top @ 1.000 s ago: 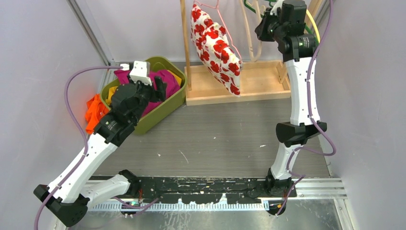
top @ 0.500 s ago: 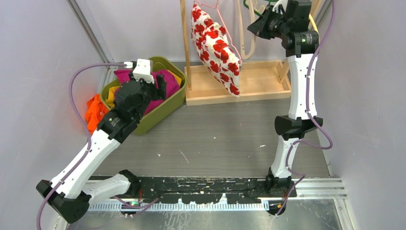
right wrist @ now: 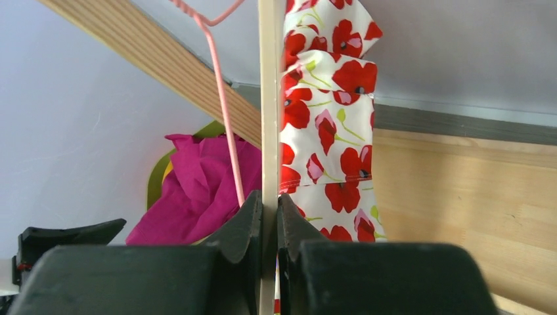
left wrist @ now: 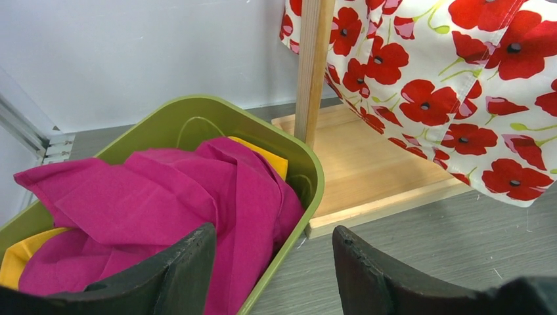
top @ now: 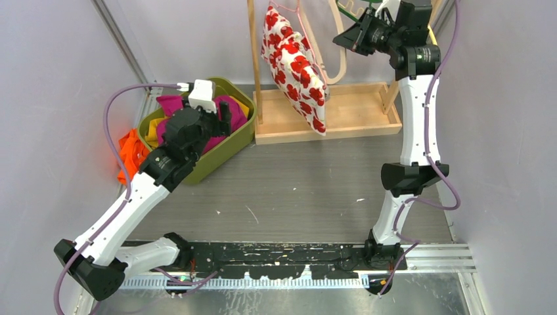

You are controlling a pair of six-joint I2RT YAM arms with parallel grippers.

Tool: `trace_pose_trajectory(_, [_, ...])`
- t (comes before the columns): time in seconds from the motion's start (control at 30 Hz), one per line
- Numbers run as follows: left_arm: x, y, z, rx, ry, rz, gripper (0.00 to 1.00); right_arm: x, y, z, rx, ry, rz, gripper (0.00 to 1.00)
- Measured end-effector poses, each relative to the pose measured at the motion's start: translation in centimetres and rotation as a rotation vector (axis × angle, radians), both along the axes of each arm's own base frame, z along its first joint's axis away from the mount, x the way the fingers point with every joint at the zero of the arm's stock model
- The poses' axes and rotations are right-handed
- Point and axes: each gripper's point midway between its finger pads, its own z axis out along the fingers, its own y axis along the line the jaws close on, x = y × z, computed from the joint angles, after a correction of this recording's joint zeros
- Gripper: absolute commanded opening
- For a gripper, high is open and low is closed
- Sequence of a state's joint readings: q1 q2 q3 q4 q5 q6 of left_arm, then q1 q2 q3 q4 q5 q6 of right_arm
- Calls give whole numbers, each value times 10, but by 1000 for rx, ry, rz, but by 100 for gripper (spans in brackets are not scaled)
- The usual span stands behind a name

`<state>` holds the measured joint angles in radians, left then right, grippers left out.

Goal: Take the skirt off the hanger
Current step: Place the hanger at the clothesline.

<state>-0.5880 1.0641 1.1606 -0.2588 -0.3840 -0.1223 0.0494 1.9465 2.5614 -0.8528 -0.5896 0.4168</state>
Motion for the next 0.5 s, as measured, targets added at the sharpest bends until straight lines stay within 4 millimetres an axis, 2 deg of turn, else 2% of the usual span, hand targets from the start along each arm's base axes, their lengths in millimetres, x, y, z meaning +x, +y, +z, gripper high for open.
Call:
trace_pose_trajectory(0.23, [0,0,1,-2,-1,-1,65,-19,-3,23,-17,-59,-14,0])
trace_pose_trajectory(0.3, [0,0,1,-2,-2,-1,65,-22,-5,24,-22,-58,-27,0])
trace_pose_trajectory(0.5, [-3,4,6,-9,-16,7,65,-5,-8,22,-26,-67,-53,0])
